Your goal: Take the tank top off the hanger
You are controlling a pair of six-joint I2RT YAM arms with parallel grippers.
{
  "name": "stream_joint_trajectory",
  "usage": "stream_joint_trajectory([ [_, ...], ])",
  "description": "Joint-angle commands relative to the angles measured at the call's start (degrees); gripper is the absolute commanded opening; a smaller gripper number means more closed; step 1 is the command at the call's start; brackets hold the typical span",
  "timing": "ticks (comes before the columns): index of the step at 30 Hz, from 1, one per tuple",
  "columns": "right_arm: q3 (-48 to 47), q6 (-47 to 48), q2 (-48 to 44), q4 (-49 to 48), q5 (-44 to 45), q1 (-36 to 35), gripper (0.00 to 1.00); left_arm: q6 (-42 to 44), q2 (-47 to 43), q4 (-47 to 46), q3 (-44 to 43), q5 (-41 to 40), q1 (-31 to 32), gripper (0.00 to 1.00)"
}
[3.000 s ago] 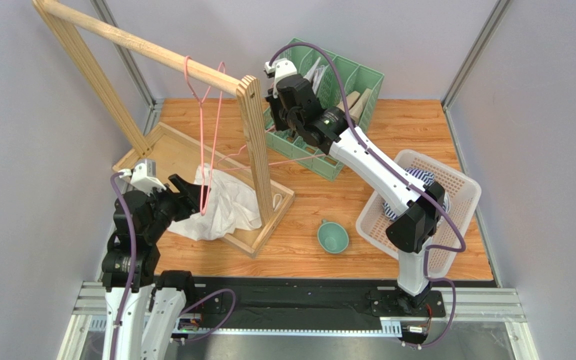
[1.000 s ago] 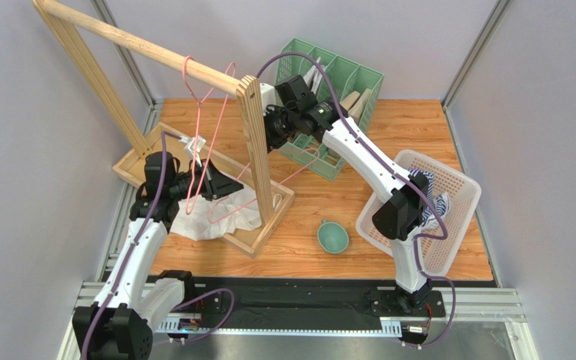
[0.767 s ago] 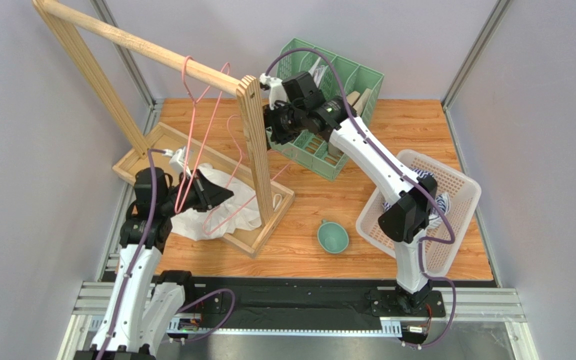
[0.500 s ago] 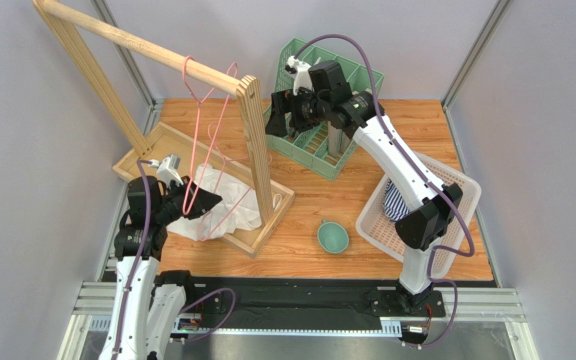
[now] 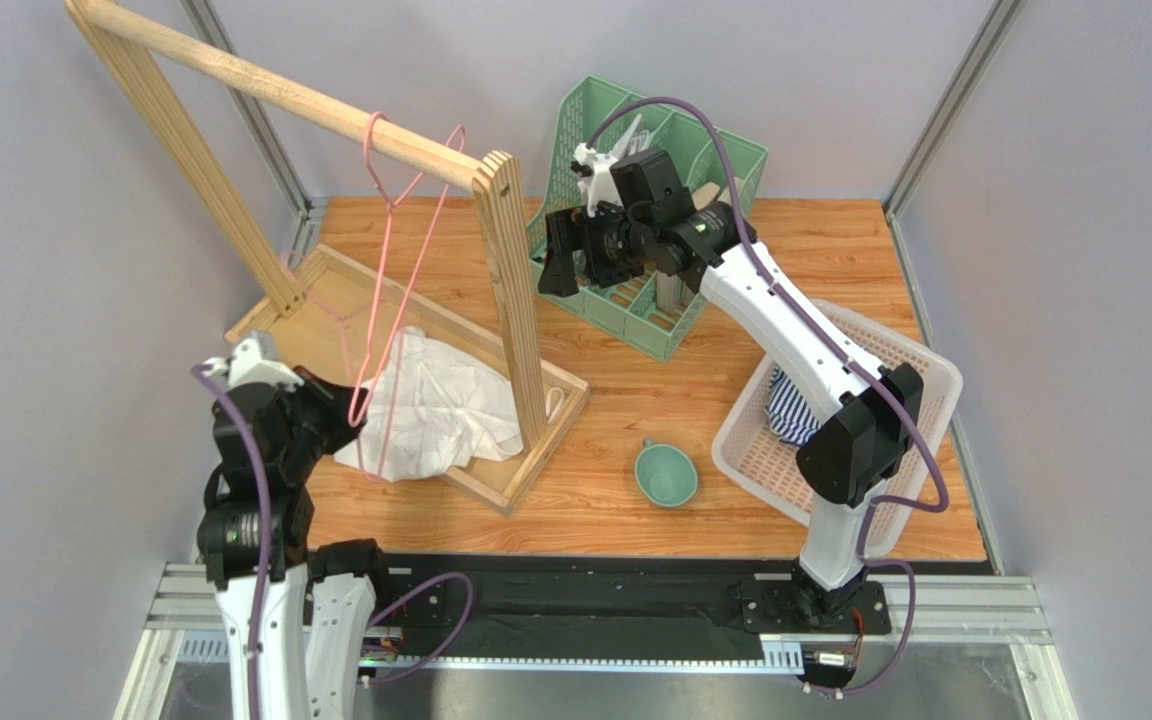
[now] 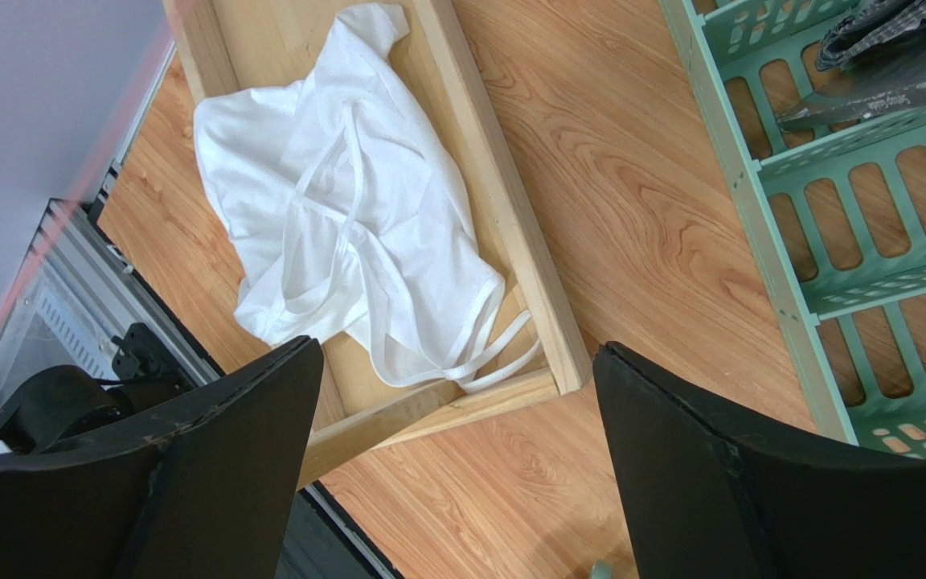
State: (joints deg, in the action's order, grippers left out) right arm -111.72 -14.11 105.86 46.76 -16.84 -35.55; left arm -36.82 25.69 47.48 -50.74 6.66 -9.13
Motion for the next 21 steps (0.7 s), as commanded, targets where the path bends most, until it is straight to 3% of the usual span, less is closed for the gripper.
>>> stream_joint_trajectory([
  [1,1.68,0.4,-3.91,-3.17,0.76,-0.13,0.89,-0.54,-0.91,-0.02,-7.61,-14.65,-0.45,0.0],
  [7,4.93,1.63,-5.84,-3.61,2.34,-0.13,0.89,10.26,4.18,-8.97,-14.99,-11.76,-0.45,0.0],
  [15,6.69,1.8,-7.43,-5.01,0.32,-0.13,0.89,19.67,11.75,-7.93,-26.69,-11.06,-0.45,0.0],
  [21,7.13,1.98,-7.43,-5.45,-0.03,-0.13,0.88,25.74,18.59,-7.06,-35.47,-3.86,-0.45,0.0],
])
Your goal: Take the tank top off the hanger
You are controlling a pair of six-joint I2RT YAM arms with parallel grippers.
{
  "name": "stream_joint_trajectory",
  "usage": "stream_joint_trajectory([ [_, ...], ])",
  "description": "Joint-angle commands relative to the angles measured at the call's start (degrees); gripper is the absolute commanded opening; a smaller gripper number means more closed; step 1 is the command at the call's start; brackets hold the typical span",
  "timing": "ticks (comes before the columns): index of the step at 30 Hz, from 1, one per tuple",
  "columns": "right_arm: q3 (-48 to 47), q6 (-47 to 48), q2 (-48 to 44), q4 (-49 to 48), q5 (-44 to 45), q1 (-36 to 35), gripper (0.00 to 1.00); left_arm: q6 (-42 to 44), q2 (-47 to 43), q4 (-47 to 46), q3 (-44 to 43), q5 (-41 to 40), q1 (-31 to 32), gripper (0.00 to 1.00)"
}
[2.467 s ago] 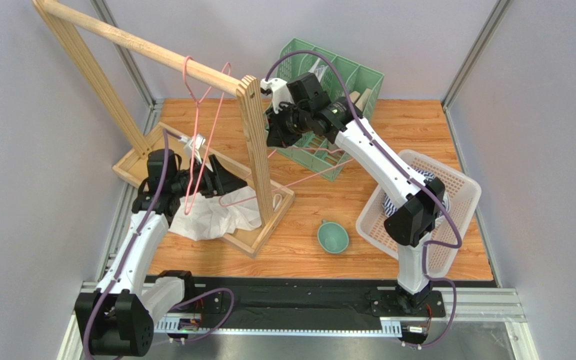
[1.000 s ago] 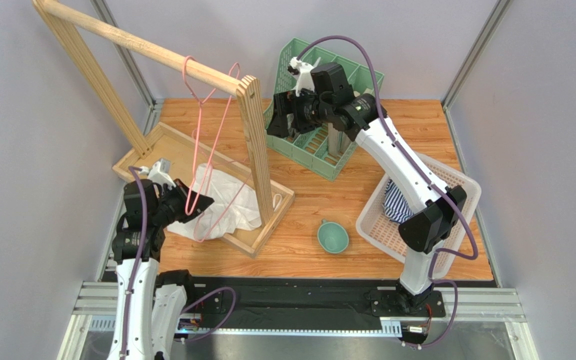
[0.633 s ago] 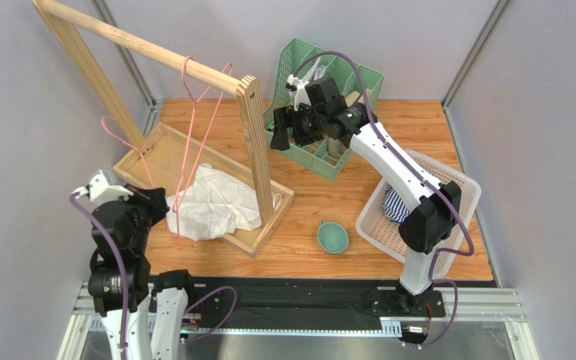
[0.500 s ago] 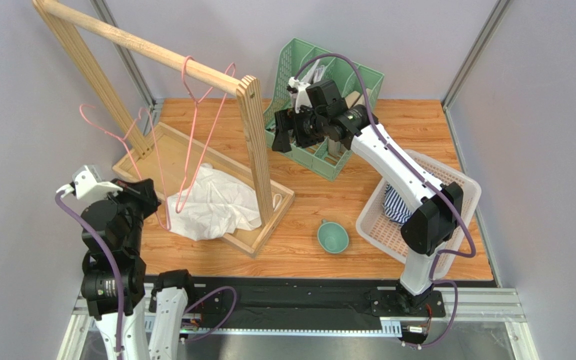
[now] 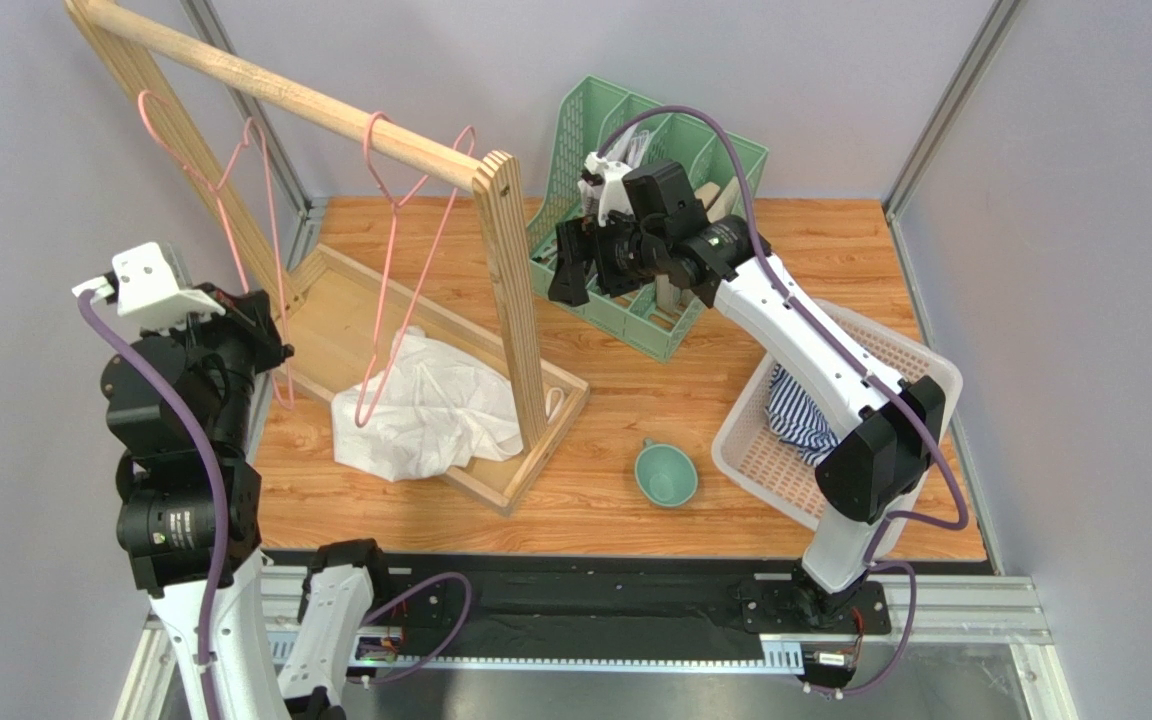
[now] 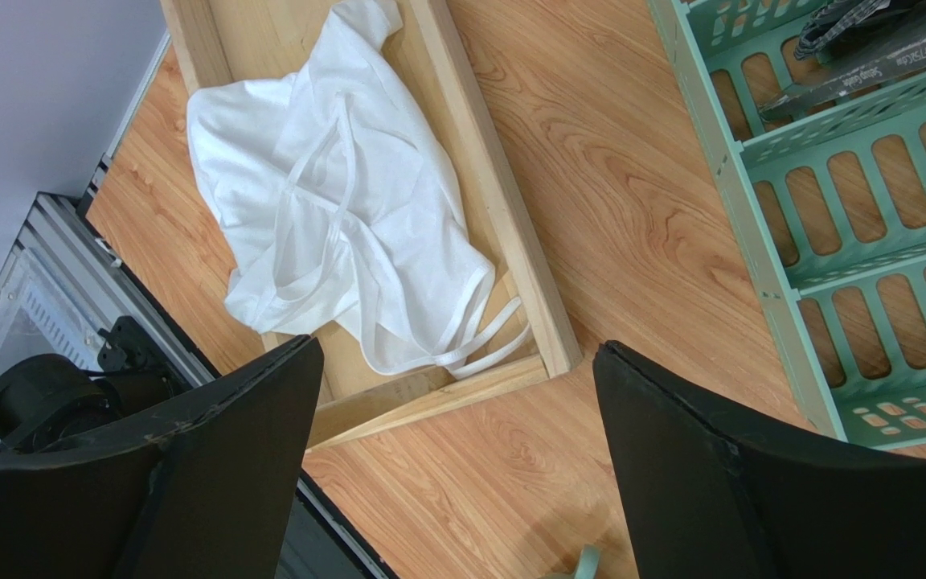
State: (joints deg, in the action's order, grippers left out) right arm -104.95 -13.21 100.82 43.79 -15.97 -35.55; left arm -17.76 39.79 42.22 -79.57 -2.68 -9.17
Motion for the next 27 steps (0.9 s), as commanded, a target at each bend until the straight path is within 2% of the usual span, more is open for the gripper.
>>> stream_joint_trajectory([
  [1,0.44,1.0,-2.55,-2.48,-0.82,-0.13,0.89,7.12,6.59,-0.57,-7.69,8.54,-0.41,0.0],
  [4,0.88,1.43,-3.25,-2.48,-0.38,-0.22,0.88,8.61,10.29,1.54,-11.3,14.25,-0.67,0.0],
  [10,1.85,1.44,-4.49,-3.01,-0.38,-0.13,0.89,8.62,14.61,6.11,-17.11,17.53,-1.46,0.0],
  [19,2.2,1.61,-2.38,-3.62,-0.82,-0.13,0.89,9.23,15.14,10.95,-17.11,14.9,-2.17,0.0],
  [25,1.85,3.8,2.1,-7.74,-6.34,-0.13,0.89,7.92,15.05,12.27,-14.83,12.79,-2.17,0.0],
  [27,2.2,4.25,4.47,-10.81,-10.12,-0.22,0.95,7.48,15.05,12.71,-14.39,11.74,-2.17,0.1],
])
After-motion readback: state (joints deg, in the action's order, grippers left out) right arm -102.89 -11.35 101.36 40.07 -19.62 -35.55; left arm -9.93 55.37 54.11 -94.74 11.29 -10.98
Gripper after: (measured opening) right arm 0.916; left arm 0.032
